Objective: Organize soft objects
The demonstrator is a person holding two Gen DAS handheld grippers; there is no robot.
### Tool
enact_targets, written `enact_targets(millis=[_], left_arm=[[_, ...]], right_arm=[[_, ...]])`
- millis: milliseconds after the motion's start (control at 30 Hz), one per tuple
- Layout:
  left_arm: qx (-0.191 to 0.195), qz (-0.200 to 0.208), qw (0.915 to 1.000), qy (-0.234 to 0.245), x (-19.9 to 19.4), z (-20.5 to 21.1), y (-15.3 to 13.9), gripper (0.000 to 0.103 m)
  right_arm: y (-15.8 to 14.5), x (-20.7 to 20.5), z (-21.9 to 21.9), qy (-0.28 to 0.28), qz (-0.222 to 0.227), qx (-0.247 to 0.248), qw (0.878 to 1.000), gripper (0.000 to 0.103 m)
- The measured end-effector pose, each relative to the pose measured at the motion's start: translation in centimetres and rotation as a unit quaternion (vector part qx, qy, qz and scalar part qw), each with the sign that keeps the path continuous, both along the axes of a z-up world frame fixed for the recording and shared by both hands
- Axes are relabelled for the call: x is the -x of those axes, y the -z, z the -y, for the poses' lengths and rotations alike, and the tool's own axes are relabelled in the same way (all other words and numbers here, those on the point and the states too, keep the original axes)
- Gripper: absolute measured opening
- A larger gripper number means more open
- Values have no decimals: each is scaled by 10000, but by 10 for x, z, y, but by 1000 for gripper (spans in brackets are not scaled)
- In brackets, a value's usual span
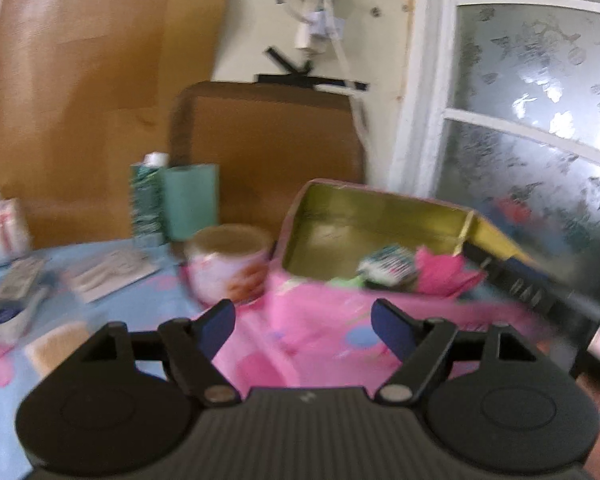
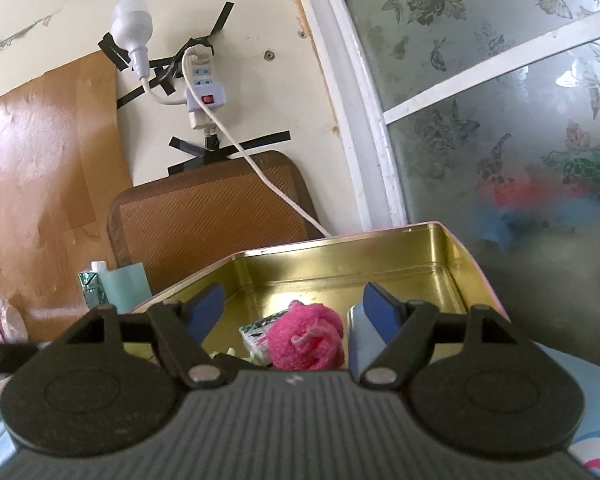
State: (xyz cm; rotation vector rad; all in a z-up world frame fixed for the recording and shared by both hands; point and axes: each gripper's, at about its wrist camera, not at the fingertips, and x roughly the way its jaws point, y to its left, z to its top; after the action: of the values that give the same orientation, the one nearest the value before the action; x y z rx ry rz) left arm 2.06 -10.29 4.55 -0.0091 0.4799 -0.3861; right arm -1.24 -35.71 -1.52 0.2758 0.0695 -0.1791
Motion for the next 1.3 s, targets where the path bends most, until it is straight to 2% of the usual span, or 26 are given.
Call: enact_targets(millis=[33, 100, 133, 200, 267, 367, 467, 567, 633, 733, 800, 867, 933, 1000, 1033, 1167, 1267, 1300], left_arm=[[-9, -51, 9999, -94, 2, -9, 4, 78], [16, -191, 9992, -355, 5, -30, 11, 78], [42, -271, 9984, -499, 5, -41, 14, 78], [123, -393, 9958, -812, 6, -65, 21, 77], [180, -454, 9924, -1130, 7, -88, 25, 77], [256, -508, 9844, -1663, 9, -126, 31, 77], [169, -464, 9727, -2268, 9, -164, 34, 77], [90, -434, 9599, -2768, 10, -199, 38, 77], [182, -418, 9523, -3018, 13, -220, 41, 77], [924, -414, 9483, -3007, 20, -247, 42, 78], [1070, -342, 9489, -2950, 21, -251, 43, 78], [1016, -188, 9532, -2840, 22, -247, 42, 79], [884, -28, 9560, -2796, 25, -240, 40, 79], [839, 131, 9576, -2753, 30, -237, 39, 80], [857, 194, 9577, -2740, 31, -237, 38, 83], [1061, 337, 9551, -2745, 38, -242, 38, 84], [1211, 361, 9543, -2710, 38, -246, 38, 84], [1249, 370, 9541, -2697, 39, -247, 38, 84]], right_arm=[[0, 0, -1, 8, 8, 19, 10000, 76], [-1, 2, -5, 17, 51, 116, 9999, 66], [-1, 3, -7, -11, 46, 158, 9999, 64], [-2, 5, -14, -150, 6, 181, 9997, 51], [-3, 9, -25, -374, -21, 236, 9990, 46], [-6, 17, -50, -818, -10, 482, 9955, 37], [-11, 20, -80, -1472, -158, 669, 9867, 34], [-16, 11, -113, -2296, -522, 630, 9698, 34], [-22, -1, -140, -2791, -787, 558, 9554, 34], [-36, -24, -192, -3264, -1130, 507, 9371, 35], [-45, -45, -221, -3489, -1282, 367, 9276, 35], [-52, -77, -246, -3565, -1556, 214, 9210, 35], [-58, -106, -272, -3580, -1786, 228, 9162, 43], [-60, -135, -300, -3581, -2051, 276, 9104, 59], [-59, -147, -313, -3571, -2189, 321, 9075, 62], [-45, -186, -360, -3360, -2742, 839, 8972, 63], [-33, -201, -371, -3319, -2946, 841, 8922, 71], [-30, -204, -372, -3309, -3006, 863, 8903, 65]])
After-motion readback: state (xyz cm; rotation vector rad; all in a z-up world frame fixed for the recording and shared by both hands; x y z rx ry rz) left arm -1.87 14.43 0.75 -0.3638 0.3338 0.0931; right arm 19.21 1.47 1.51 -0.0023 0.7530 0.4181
